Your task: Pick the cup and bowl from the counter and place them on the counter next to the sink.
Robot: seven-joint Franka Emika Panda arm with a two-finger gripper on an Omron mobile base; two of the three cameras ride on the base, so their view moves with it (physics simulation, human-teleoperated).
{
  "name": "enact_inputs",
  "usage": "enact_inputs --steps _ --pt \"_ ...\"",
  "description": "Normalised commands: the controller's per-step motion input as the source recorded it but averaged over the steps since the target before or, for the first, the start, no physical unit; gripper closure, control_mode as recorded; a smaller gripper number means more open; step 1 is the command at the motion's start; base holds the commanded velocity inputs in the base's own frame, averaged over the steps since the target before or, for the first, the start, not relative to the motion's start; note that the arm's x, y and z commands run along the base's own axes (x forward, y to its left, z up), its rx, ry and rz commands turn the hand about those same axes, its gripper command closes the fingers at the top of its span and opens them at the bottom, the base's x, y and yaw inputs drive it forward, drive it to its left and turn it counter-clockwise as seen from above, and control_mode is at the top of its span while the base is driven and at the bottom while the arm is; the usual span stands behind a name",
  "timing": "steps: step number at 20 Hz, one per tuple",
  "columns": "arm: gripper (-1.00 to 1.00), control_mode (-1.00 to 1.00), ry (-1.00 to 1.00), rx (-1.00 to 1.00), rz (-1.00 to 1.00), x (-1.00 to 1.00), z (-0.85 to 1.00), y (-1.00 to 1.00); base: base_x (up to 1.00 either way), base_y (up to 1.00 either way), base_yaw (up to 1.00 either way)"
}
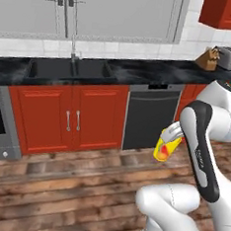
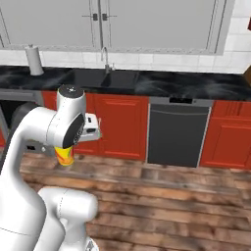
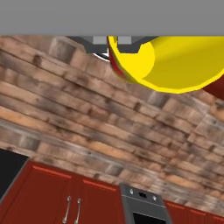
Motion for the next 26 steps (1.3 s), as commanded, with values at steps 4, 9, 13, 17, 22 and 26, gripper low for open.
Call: enact_inputs --steps 4,9,13,17,22,26 --pt "1.0 1.0 0.0 0.0 0.0 0.0 0.0 0.0 1.0 0.54 -0.01" --pt "1.0 1.0 0.0 0.0 0.0 0.0 0.0 0.0 1.0 0.42 -0.09" --pt "1.0 1.0 0.0 0.0 0.0 0.0 0.0 0.0 1.0 0.53 -0.15" --pt "1.0 1.0 0.0 0.0 0.0 0.0 0.0 0.0 1.0 0.79 -0.21" --pt "1.0 1.0 0.0 0.0 0.0 0.0 0.0 0.0 0.78 1.0 -0.22" --pt "1.0 1.0 0.0 0.0 0.0 0.0 0.0 0.0 0.54 1.0 -0.22"
